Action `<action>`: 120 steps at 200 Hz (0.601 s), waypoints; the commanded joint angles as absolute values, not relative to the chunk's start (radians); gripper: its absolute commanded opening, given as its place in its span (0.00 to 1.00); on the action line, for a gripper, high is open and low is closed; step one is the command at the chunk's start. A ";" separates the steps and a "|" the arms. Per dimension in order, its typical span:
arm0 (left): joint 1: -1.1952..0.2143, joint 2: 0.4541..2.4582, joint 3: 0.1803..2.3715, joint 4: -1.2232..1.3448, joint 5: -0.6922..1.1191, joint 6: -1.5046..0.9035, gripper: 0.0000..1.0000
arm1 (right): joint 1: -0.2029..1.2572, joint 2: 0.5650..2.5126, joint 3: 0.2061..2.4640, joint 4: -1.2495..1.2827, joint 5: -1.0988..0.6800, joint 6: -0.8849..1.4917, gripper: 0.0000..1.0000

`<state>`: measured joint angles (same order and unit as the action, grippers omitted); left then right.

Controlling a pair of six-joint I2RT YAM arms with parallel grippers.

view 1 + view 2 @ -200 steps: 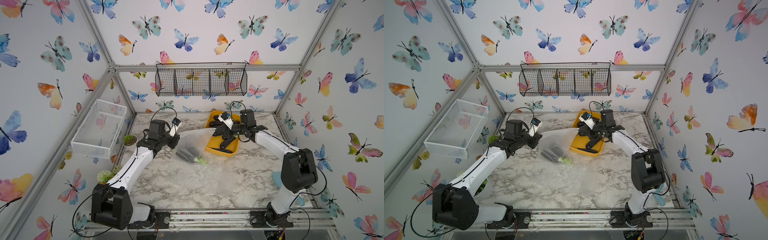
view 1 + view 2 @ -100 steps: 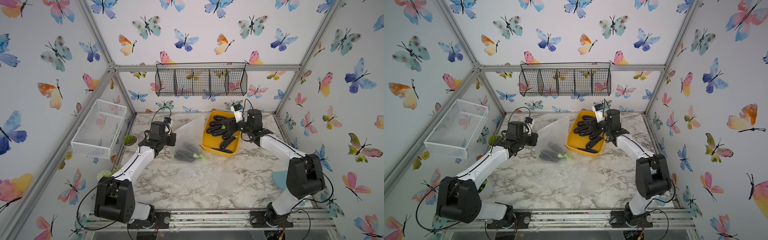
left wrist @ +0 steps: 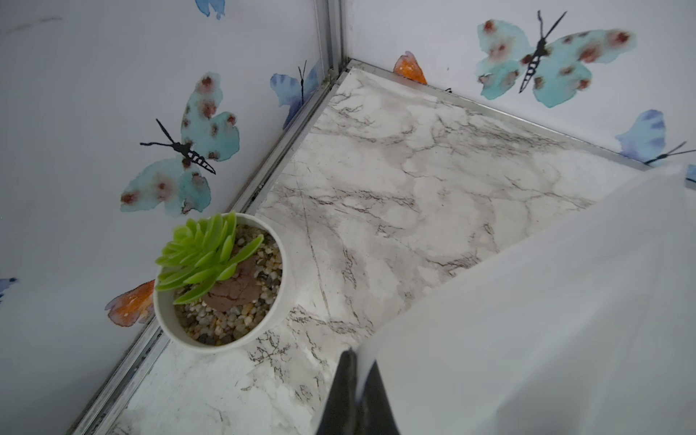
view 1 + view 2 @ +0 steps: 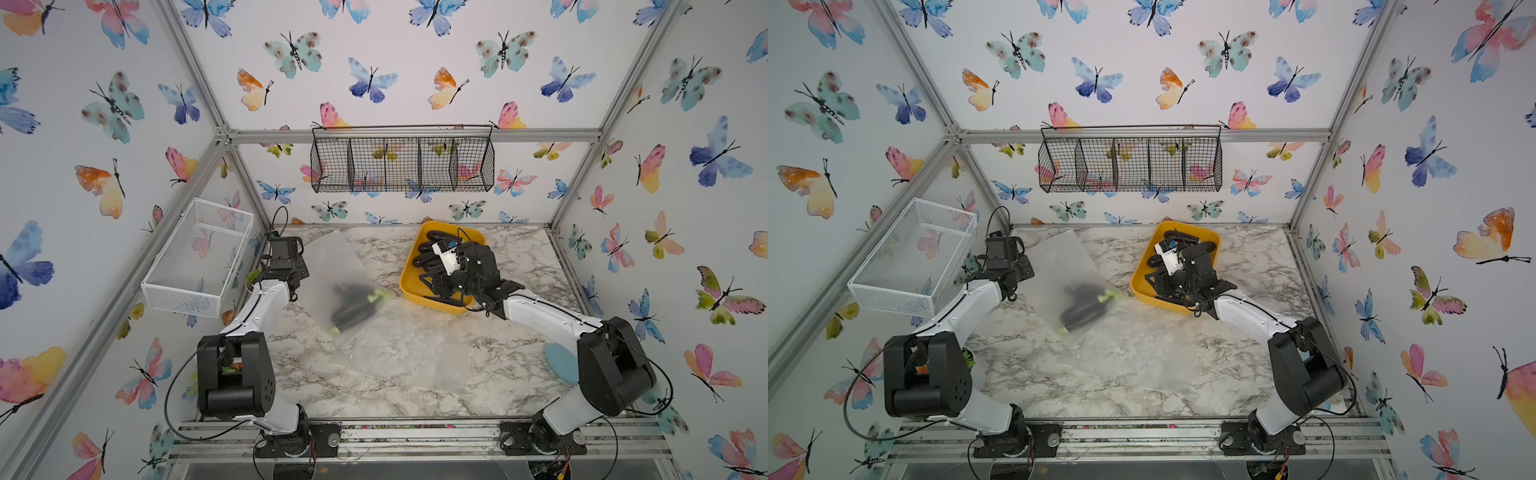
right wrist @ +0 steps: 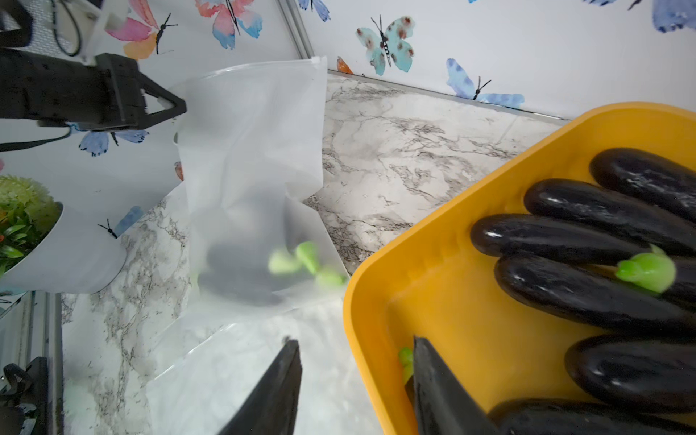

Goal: Place the eggplant in a zip-top bag and seal the zipper
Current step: Place the zipper food storage bag at the center of the board.

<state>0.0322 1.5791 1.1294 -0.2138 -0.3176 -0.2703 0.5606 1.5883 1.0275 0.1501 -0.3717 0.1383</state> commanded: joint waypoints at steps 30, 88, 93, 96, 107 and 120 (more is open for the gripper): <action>0.034 1.867 1.480 -0.154 -0.471 -0.199 0.00 | 0.615 1.684 1.090 0.139 -0.333 0.139 0.50; 0.041 2.121 1.740 -0.156 -0.537 -0.103 0.00 | 0.647 1.763 1.174 0.095 -0.313 0.125 0.49; 0.041 2.129 1.735 -0.146 -0.534 -0.109 0.00 | 0.652 1.769 1.178 0.091 -0.313 0.123 0.49; 0.043 2.131 1.730 -0.139 -0.528 -0.109 0.00 | 0.654 1.772 1.179 0.088 -0.312 0.123 0.49; 0.047 2.137 1.713 -0.115 -0.516 -0.119 0.03 | 0.661 1.777 1.183 0.079 -0.313 0.118 0.49; 0.049 2.135 1.693 -0.091 -0.490 -0.114 0.40 | 0.667 1.778 1.177 0.072 -0.309 0.113 0.49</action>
<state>0.0391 2.1208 1.7157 -0.1314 -0.4995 -0.1257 0.6479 1.7580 1.1679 0.1123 -0.3264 0.1329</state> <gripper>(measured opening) 0.071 0.493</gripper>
